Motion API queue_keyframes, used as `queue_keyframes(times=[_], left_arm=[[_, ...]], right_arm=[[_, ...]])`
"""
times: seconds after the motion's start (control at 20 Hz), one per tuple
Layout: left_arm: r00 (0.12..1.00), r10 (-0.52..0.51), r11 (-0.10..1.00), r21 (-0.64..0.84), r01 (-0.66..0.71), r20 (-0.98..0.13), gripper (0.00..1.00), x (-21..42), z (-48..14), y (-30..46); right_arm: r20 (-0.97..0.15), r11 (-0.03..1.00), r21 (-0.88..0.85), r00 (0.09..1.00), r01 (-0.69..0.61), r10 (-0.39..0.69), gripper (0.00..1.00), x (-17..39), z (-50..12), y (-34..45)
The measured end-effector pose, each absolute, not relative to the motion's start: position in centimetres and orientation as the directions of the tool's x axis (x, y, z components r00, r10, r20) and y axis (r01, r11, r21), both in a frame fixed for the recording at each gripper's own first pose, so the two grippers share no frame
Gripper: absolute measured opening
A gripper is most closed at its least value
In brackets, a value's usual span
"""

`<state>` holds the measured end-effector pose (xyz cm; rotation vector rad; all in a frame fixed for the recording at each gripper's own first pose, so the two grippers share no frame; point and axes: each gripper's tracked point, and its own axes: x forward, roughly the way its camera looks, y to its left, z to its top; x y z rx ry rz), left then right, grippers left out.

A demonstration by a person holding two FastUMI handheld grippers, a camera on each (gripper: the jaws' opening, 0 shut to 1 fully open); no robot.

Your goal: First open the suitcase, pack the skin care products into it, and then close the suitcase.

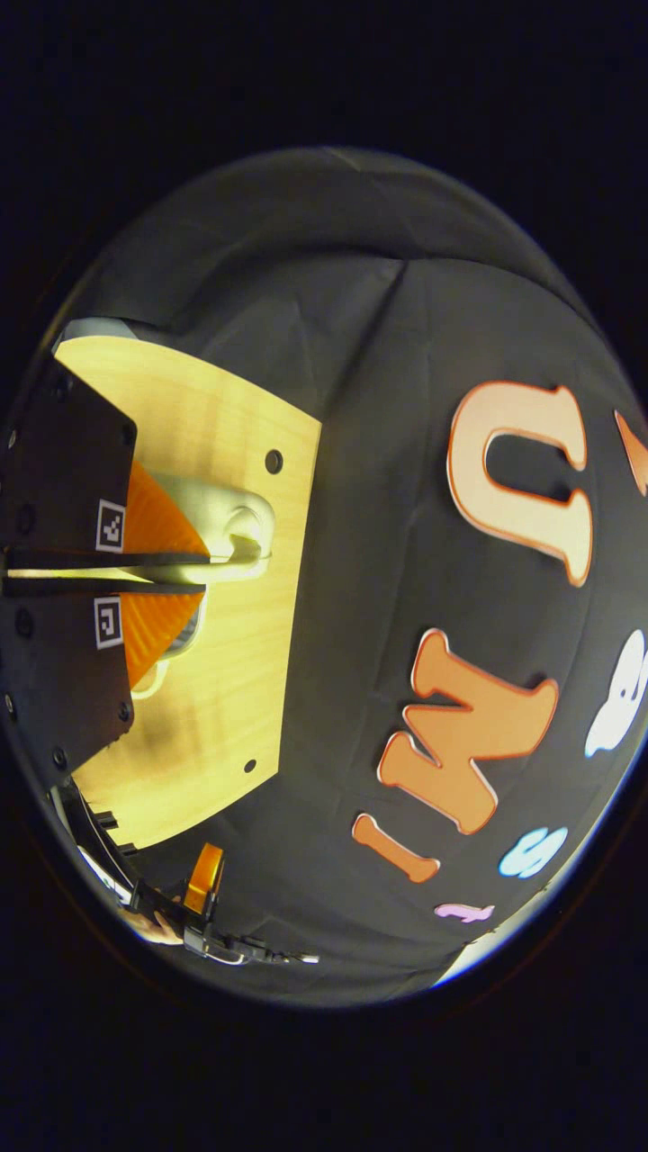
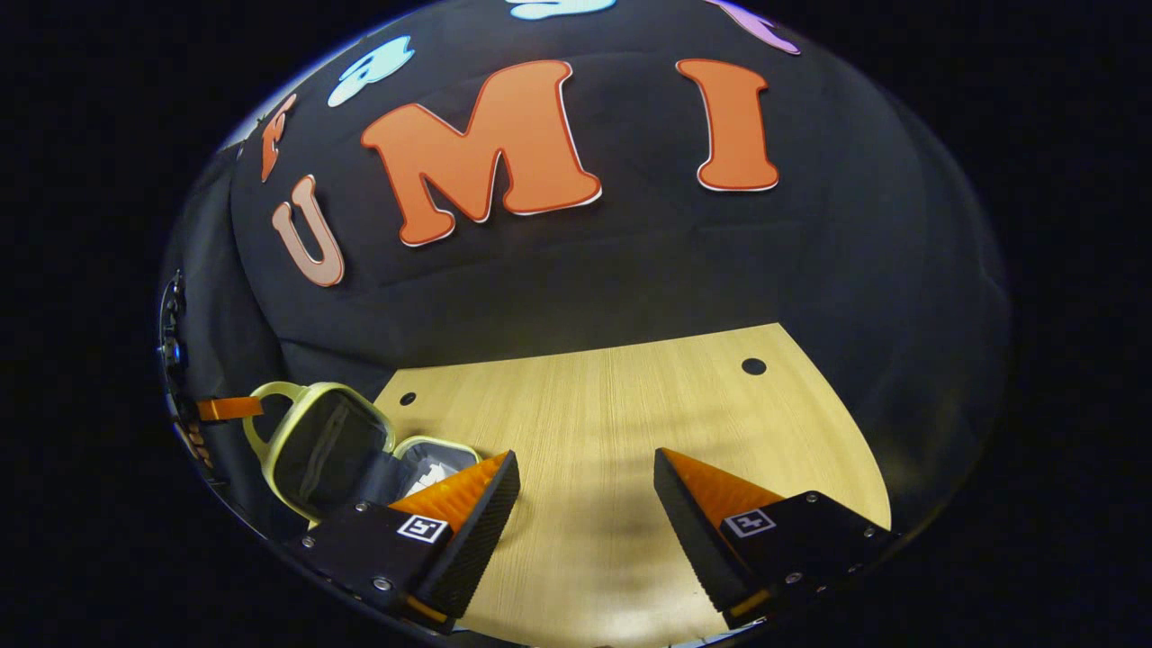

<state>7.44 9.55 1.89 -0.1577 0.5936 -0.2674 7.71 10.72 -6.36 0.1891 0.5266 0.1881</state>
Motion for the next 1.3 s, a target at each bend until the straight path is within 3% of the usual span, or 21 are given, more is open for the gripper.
queue_keyframes(times=[0.35,0.6,0.95,1.3], left_arm=[[0.747,-0.268,0.961,-0.112,0.253,-0.608,0.04,9.0,-3.5,-4.3],[0.671,-0.209,0.946,0.026,0.323,-0.711,0.04,10.2,-12.5,-13.8],[0.615,-0.119,0.949,0.093,0.301,-0.779,0.04,13.0,-23.1,-18.5],[0.631,-0.082,0.939,0.152,0.308,-0.772,0.04,14.2,-23.1,-20.0]], right_arm=[[-0.429,0.974,0.196,0.884,-0.111,0.187,0.95,7.2,-5.2,1.3],[-0.44,0.984,0.166,0.888,-0.068,0.136,0.95,6.5,-6.5,-3.6],[-0.485,0.992,0.123,0.871,-0.024,0.081,0.95,5.4,-9.2,-7.4],[-0.511,0.991,0.129,0.855,-0.028,0.091,0.96,5.2,-10.3,-5.2]])
